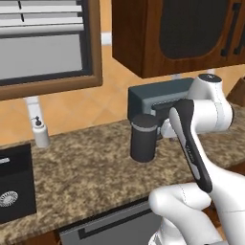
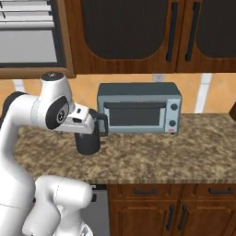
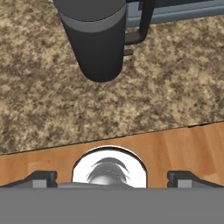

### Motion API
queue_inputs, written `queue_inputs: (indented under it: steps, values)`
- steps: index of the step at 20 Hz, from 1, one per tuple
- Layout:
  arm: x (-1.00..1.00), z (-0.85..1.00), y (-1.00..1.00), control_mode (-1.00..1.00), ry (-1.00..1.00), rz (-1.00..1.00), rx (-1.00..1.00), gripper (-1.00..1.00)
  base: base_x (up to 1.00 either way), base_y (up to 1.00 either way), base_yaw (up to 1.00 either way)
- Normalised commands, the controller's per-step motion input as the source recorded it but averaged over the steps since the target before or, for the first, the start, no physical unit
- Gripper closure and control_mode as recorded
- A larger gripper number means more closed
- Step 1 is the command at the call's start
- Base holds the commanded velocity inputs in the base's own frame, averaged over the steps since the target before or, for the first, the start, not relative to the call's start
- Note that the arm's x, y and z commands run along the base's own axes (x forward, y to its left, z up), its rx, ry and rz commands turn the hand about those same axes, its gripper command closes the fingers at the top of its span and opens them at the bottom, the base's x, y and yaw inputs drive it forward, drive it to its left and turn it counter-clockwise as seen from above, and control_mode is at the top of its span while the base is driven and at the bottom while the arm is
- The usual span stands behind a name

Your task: Navigate to the electric kettle.

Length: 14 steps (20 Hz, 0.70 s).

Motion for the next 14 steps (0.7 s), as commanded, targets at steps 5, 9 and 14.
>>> queue_inputs:
  steps: [5,9,14]
  values:
    - [0.0,0.0,0.0,1.0,0.0,0.0,0.0,-1.0,0.07,-0.28,0.12]
    - [0.0,0.0,0.0,1.0,0.0,0.0,0.0,-1.0,0.0,-0.55,0.04]
    - [0.0,0.0,0.0,1.0,0.0,0.0,0.0,-1.0,0.03,-0.47,0.01]
